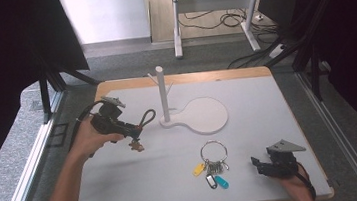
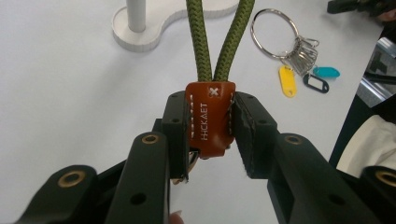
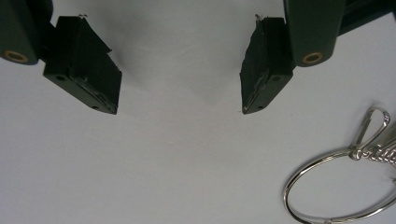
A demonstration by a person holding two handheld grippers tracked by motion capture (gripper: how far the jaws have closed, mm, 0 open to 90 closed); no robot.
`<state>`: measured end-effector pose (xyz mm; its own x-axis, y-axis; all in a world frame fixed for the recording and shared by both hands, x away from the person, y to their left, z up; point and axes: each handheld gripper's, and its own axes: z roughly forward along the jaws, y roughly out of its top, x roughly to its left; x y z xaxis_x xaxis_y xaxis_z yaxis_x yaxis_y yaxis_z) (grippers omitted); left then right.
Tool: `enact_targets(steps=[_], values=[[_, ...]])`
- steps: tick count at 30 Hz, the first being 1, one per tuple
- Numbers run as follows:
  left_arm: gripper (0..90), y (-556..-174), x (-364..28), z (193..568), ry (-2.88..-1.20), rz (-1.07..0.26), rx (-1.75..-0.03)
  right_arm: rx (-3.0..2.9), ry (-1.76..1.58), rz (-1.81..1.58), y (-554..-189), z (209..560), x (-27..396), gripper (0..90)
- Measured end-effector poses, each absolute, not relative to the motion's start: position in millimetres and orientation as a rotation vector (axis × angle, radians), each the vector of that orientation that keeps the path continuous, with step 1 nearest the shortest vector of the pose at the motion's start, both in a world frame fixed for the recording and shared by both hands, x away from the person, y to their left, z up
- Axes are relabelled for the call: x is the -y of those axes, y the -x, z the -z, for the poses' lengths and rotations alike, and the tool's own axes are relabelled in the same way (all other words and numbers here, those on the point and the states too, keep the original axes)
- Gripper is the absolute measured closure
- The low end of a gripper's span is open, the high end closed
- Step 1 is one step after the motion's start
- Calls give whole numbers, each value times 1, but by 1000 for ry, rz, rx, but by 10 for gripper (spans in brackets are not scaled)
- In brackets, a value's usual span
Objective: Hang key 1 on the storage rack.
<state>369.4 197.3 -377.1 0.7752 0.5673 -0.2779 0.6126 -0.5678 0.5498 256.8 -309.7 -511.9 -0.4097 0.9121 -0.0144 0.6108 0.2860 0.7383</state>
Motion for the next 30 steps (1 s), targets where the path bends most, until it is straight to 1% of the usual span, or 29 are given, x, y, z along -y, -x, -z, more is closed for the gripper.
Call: enact_targets(steps=[7,9,30], values=[[677,-376,-203,371,-2299,84,-879,-2127,-1367,-920,-257,513,310,294],[677,-379,-206,367,-2270,88,-877,-2129,-1366,-921,-257,513,311,291],[677,-400,-211,349,-2250,66,-889,-2139,-1366,-924,-258,513,310,288]])
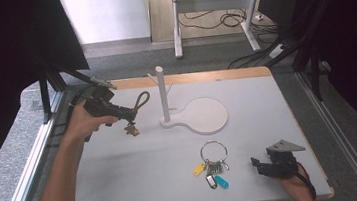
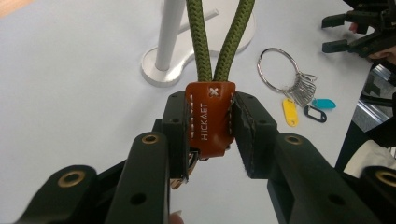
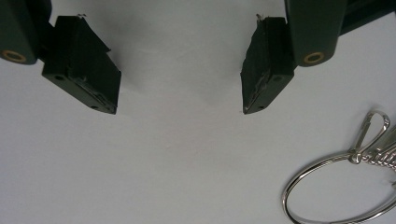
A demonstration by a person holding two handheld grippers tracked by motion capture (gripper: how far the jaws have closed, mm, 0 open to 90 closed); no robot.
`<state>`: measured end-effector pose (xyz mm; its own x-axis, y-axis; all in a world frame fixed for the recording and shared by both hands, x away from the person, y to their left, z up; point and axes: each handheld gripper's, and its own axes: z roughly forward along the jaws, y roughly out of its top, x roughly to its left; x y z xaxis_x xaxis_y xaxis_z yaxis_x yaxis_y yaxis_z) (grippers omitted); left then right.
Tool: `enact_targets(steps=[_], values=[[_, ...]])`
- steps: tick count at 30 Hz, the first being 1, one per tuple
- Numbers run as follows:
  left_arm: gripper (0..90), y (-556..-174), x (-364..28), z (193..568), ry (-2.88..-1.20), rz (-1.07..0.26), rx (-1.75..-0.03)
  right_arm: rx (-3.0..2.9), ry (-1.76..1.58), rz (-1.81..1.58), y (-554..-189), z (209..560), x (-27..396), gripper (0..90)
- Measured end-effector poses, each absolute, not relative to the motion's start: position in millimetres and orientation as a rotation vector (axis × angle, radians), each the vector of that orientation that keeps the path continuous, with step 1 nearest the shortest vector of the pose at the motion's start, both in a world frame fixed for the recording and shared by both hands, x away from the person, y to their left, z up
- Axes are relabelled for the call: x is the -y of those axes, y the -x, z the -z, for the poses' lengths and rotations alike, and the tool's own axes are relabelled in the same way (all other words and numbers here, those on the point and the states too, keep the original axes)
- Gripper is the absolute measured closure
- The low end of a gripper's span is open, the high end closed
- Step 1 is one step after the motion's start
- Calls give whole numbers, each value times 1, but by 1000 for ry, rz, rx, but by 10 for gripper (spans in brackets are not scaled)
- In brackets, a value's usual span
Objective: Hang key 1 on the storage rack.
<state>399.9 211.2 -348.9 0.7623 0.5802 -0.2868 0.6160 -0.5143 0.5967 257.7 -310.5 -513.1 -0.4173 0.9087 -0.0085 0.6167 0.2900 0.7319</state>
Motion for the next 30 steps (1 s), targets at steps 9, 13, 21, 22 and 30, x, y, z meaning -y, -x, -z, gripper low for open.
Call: enact_targets(steps=[9,13,21,22,30], values=[[677,-408,-209,343,-2254,63,-887,-2139,-1370,-924,-258,513,311,288],[676,-410,-209,341,-2254,63,-887,-2138,-1368,-925,-258,513,311,288],[677,-416,-208,336,-2250,64,-886,-2139,-1366,-923,-257,513,312,288],[676,-419,-209,336,-2246,65,-893,-2139,-1368,-922,-257,513,312,289],[677,-432,-211,334,-2233,66,-905,-2140,-1369,-919,-257,513,312,288]])
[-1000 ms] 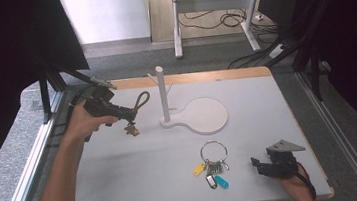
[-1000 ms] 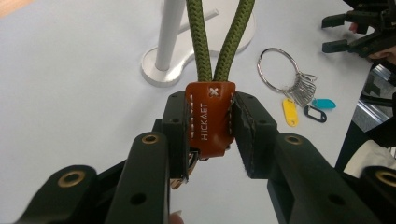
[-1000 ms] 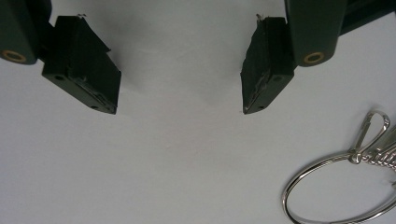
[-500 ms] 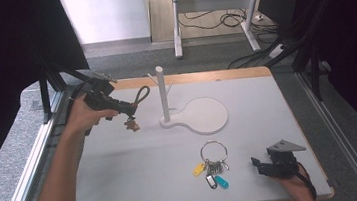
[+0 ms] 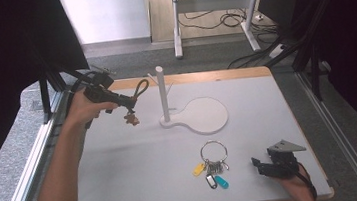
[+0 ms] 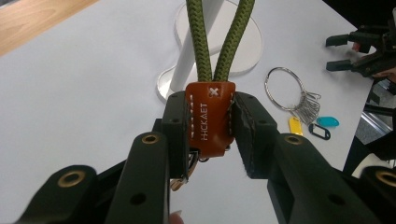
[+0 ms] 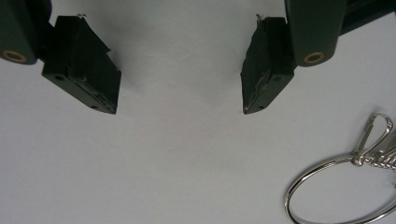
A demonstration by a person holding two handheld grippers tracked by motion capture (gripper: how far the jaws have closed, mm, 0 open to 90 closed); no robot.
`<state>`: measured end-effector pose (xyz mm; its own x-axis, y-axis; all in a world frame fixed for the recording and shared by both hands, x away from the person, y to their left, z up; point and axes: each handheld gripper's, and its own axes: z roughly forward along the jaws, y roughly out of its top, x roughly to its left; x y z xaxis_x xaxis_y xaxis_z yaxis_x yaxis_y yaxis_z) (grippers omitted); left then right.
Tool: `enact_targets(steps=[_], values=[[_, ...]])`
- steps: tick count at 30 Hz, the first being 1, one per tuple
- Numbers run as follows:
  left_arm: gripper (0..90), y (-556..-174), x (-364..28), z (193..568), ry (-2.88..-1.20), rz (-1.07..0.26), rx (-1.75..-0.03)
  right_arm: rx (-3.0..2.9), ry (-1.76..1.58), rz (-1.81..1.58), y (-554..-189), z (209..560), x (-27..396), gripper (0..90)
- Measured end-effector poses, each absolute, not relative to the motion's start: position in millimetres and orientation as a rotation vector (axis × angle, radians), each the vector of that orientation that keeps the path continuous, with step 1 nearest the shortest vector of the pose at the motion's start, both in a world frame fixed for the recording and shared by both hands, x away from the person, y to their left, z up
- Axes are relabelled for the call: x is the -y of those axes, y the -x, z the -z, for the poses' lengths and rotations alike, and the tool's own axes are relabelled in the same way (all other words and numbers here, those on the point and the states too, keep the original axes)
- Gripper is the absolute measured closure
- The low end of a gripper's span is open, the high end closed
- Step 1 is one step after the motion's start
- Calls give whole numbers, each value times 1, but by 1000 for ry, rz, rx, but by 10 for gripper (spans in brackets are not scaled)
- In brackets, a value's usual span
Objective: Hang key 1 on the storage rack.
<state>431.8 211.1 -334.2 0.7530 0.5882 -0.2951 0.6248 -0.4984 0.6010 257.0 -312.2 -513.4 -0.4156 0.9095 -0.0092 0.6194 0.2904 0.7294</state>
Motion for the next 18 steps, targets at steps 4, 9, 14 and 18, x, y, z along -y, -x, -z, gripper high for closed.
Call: enact_targets(steps=[4,9,14,18], values=[[676,-442,-211,334,-2234,71,-912,-2142,-1370,-919,-257,513,312,288],[676,-451,-212,334,-2227,78,-916,-2149,-1361,-917,-257,514,310,288],[677,-462,-209,335,-2223,87,-920,-2152,-1364,-916,-258,515,310,288],[676,-466,-207,337,-2222,94,-918,-2150,-1363,-914,-257,515,311,288]])
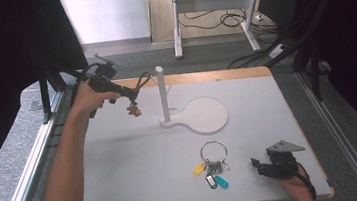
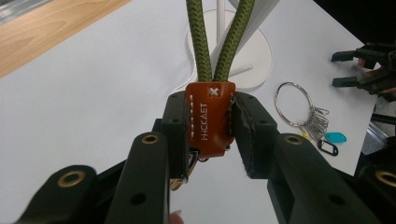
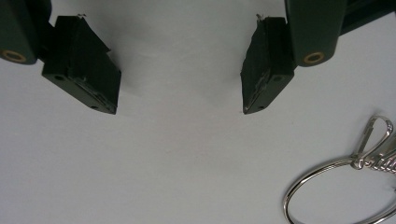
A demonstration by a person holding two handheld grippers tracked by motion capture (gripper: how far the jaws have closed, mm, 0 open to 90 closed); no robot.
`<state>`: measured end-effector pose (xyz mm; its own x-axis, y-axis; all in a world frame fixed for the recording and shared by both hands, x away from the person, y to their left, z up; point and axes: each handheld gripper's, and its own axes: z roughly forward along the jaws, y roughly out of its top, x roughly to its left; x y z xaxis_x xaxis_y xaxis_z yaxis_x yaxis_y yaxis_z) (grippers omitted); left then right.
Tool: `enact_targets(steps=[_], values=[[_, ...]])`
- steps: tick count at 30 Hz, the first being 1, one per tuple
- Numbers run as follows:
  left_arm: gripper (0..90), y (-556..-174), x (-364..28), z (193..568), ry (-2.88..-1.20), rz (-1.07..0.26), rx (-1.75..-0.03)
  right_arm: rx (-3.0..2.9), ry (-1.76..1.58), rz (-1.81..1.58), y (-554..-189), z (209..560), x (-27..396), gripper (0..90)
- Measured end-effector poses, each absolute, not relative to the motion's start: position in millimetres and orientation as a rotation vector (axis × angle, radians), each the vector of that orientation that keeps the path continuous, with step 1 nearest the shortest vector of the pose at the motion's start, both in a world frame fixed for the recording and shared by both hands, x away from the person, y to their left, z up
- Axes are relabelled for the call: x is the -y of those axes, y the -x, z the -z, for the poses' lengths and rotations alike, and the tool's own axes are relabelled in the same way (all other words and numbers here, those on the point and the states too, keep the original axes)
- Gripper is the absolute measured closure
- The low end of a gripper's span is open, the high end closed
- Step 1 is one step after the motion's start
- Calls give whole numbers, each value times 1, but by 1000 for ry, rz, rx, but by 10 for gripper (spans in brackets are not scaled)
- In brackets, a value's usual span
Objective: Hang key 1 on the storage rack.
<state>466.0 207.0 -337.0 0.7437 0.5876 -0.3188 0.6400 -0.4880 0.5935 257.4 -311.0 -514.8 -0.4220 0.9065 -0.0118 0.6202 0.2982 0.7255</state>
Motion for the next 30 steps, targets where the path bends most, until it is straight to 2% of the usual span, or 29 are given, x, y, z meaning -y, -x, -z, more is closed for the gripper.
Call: enact_targets(steps=[30], values=[[675,-480,-185,356,-2241,167,-906,-2150,-1364,-911,-257,514,311,288]])
